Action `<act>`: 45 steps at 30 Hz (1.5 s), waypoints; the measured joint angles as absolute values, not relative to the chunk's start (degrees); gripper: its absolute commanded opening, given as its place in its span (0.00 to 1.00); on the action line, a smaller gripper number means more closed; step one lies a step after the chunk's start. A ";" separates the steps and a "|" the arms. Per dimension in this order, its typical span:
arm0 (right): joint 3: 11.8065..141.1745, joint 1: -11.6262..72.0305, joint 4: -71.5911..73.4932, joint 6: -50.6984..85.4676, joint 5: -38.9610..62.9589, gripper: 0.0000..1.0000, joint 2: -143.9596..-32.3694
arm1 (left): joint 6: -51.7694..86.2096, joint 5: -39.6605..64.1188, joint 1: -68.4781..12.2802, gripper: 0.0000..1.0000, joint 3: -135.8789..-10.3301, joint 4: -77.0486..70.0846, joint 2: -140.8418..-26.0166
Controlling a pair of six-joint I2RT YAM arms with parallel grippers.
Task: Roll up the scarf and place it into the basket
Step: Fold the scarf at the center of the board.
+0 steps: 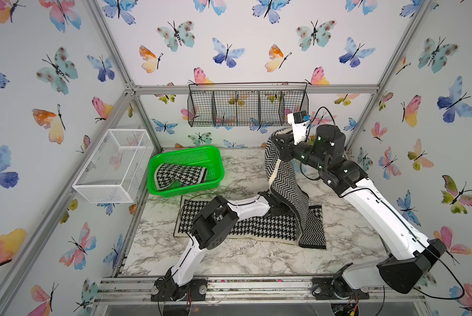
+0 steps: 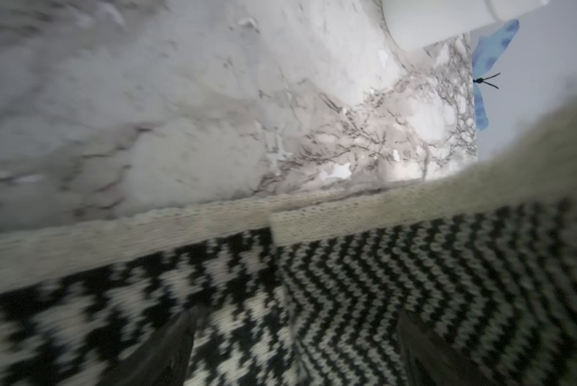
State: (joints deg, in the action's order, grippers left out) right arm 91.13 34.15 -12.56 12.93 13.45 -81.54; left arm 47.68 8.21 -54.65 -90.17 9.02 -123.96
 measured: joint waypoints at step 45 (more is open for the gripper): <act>79.44 34.15 7.05 30.13 22.92 0.01 -82.76 | 43.38 -1.21 -43.53 0.95 -49.87 23.88 -89.41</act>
State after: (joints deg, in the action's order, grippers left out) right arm 79.44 34.15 7.05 30.13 22.92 -82.76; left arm 43.38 -1.21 -43.53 -49.87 23.88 -89.41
